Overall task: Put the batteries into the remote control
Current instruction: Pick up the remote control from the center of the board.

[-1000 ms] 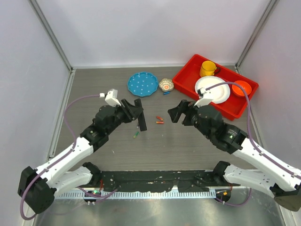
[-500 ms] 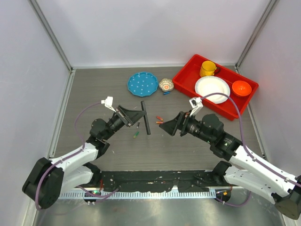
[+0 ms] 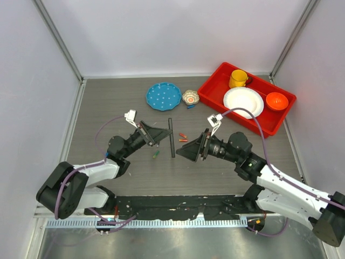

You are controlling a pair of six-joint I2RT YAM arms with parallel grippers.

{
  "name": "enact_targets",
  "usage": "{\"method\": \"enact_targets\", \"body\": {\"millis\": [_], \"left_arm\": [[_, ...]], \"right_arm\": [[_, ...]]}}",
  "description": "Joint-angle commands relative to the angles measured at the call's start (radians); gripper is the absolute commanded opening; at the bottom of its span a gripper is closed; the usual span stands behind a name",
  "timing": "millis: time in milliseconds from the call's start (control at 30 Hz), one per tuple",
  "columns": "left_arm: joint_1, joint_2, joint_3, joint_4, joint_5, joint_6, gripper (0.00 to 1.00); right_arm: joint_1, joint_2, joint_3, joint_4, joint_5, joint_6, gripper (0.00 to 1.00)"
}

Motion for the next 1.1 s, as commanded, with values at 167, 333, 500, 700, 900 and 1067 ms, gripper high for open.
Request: {"method": "enact_targets", "body": {"millis": [167,333,500,700,900,1067], "left_arm": [[0.004,-0.049,0.045,0.299,0.051,-0.024,0.00],[0.004,-0.076,0.039,0.299,0.063,-0.014,0.00],[0.001,-0.090,0.034,0.285,0.063,-0.006,0.00],[-0.001,-0.092,0.036,0.278,0.063,-0.001,0.00],[-0.002,-0.092,0.038,0.274,0.054,0.006,0.00],[-0.005,-0.087,0.038,0.274,0.040,0.011,0.00]], "right_arm": [[-0.006,0.115,-0.038,0.273,-0.051,0.063,0.87],[-0.013,0.161,-0.066,0.388,-0.067,0.125,0.84],[-0.015,0.207,-0.060,0.454,-0.082,0.149,0.83],[-0.013,0.270,-0.050,0.554,-0.103,0.190,0.81],[-0.013,0.330,-0.033,0.588,-0.136,0.204,0.77],[-0.015,0.359,-0.041,0.632,-0.151,0.227,0.67]]}}
